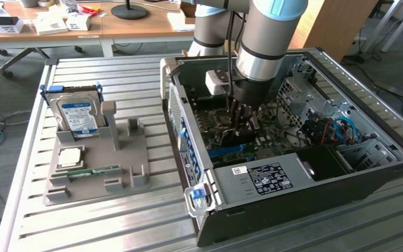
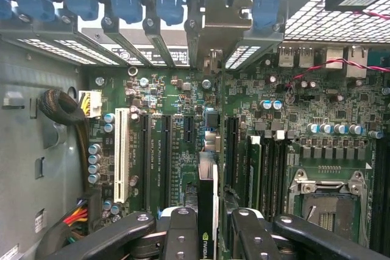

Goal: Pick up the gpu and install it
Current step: 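Insert the gpu into the slot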

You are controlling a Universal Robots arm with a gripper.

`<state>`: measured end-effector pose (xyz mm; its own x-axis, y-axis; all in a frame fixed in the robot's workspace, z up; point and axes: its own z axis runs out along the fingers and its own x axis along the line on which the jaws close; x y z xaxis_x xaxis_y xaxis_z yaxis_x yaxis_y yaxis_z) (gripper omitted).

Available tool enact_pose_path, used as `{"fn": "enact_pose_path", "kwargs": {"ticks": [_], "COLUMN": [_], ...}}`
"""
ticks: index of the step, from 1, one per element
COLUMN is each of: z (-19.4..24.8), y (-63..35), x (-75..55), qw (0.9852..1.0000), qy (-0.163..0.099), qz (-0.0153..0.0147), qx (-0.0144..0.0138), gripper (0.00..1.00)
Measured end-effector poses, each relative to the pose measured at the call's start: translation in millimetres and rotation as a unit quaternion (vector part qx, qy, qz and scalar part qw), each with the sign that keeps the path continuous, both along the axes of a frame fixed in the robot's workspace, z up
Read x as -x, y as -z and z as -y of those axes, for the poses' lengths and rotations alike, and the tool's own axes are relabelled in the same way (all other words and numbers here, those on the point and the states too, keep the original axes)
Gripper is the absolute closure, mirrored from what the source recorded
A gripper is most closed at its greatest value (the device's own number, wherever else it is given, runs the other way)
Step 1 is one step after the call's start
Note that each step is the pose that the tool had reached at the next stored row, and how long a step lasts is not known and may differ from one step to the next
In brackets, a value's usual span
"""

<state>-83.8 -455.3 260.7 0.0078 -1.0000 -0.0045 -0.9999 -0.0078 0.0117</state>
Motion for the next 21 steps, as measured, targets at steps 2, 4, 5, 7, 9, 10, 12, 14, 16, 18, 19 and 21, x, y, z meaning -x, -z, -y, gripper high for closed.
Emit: {"fn": "enact_pose_path", "kwargs": {"ticks": [2, 4, 5, 7, 9, 10, 12, 14, 16, 18, 19, 21], "z": [0.0, 0.0, 0.0, 0.0, 0.0, 0.0, 0.0, 0.0, 0.0, 0.0, 0.0, 0.0], "y": [0.6, 1.1, 1.4, 1.5, 1.8, 2.0, 2.3, 2.5, 2.9, 3.5, 3.7, 3.8], "x": [0.0, 0.0, 0.0, 0.1, 0.7, 0.7, 0.8, 0.9, 0.8, 0.9, 0.9, 0.9], "qw": [1.0, 1.0, 1.0, 1.0, 1.0, 1.0, 1.0, 1.0, 1.0, 1.0, 1.0, 1.0], "qy": [0.0, 0.0, 0.0, 0.0, 0.0, 0.0, 0.0, 0.0, 0.0, 0.0, 0.0, 0.0], "qz": [0.0001, 0.0, 0.0, 0.0, 0.0005, 0.0006, 0.001, 0.0011, 0.0012, 0.0012, 0.0012, 0.0011], "qx": [-0.0002, 0.0, 0.0, 0.0, 0.0, 0.0, 0.0, 0.0, -0.0001, 0.0, 0.0, 0.0001], "gripper": [0.74, 0.74, 0.74, 0.74, 0.74, 0.74, 0.74, 0.74, 0.74, 0.74, 0.74, 0.74]}}
